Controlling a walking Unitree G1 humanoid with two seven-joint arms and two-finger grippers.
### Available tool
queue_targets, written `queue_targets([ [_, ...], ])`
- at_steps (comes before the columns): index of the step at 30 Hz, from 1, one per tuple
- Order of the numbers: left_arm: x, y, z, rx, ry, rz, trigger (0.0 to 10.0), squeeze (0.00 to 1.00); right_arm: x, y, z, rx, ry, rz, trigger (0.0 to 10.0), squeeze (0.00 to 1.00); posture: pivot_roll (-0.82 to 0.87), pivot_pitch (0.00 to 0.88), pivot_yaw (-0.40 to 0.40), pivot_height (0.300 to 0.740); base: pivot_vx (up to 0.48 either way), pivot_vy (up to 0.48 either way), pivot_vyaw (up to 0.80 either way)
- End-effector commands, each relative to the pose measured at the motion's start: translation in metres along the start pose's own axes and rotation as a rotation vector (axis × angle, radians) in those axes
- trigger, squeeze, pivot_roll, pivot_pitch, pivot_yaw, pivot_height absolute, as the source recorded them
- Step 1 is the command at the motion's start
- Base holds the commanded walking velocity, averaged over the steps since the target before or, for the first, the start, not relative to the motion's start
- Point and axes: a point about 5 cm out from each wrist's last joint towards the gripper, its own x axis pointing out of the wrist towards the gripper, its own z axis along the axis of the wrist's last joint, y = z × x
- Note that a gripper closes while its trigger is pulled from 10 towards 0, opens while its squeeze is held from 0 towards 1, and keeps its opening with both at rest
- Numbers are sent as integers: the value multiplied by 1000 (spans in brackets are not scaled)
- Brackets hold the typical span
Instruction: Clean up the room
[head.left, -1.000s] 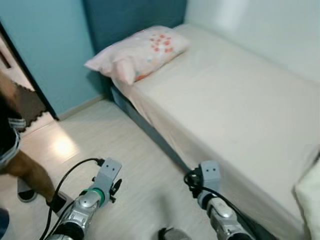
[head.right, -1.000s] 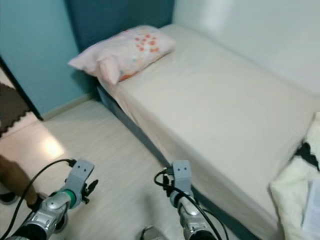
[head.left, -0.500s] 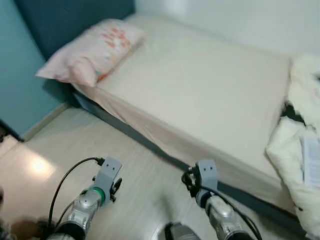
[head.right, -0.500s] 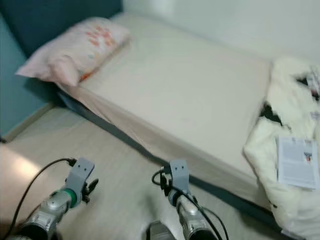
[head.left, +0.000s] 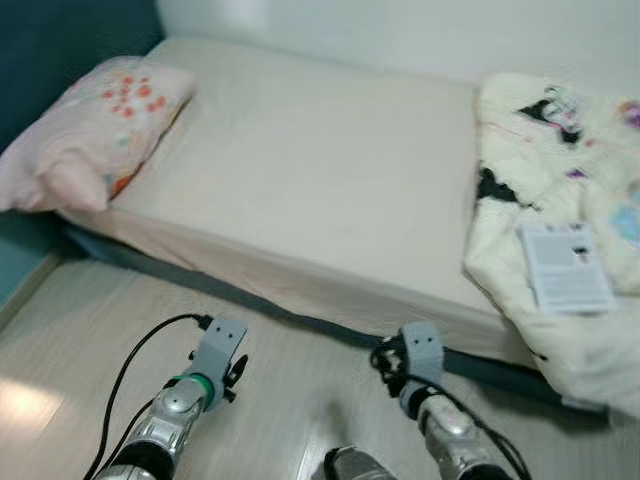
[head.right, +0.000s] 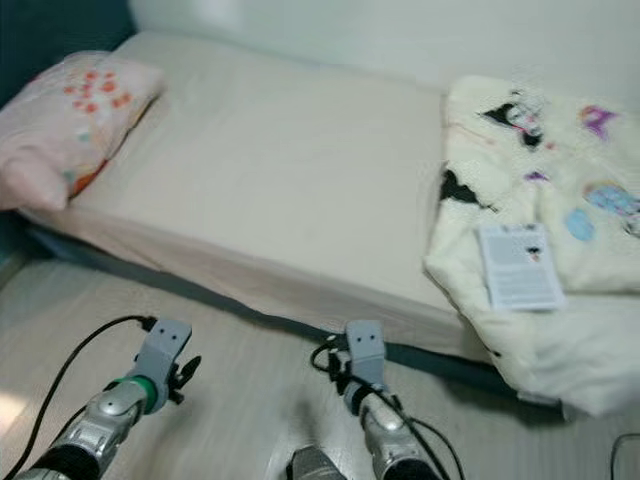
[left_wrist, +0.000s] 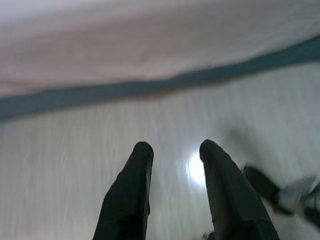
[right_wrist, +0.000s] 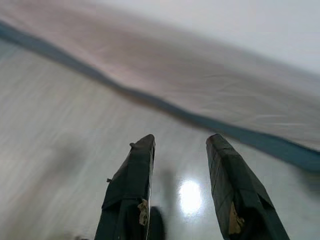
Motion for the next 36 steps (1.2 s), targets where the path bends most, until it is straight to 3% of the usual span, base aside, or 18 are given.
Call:
queue_targets([
  [1,-6,0,-18,3,62,0,10000,0,-4,8,-11,16,39,14,10000,0,-93,79,73,740,0,0,-775],
  [12,-6,4,-16,-1,54,15,10000,0,-3,9,-11,18,36,13,10000,0,-91,81,74,740,0,0,-780],
  [16,-7,18,-6,-36,-2,84,10000,0,2,14,2,-6,-16,41,10000,0,-91,84,72,740,0,0,-781],
  [20,-10,33,16,-94,-128,146,10000,0,10,24,28,-32,-127,80,10000,0,-86,87,67,740,0,0,-741],
  [22,-20,45,52,-175,-298,188,10000,0,18,35,69,-11,-291,114,10000,0,-76,90,57,740,0,0,0],
  [25,-25,48,62,-195,-346,196,10000,0,19,39,81,-2,-340,124,10000,0,-76,90,57,740,0,0,0],
  [26,-40,53,100,-228,-487,215,10000,0,18,51,126,27,-504,167,10000,0,-62,89,44,740,0,0,0],
  [27,-40,53,100,-228,-487,215,10000,0,18,51,126,27,-504,167,10000,0,-62,89,44,740,0,0,0],
  [28,-47,54,115,-237,-537,218,10000,0,16,57,146,35,-574,192,10000,0,-61,89,42,740,0,0,0],
  [30,-47,54,115,-237,-537,218,10000,0,16,57,146,35,-574,192,10000,0,-61,89,42,740,0,0,0],
  [32,-56,50,136,-204,-606,212,10000,0,9,67,173,43,-668,247,10000,0,-61,91,30,740,0,0,0],
  [36,-60,41,145,-142,-641,192,10000,0,3,76,183,36,-701,297,10000,0,-63,90,22,740,0,0,0],
])
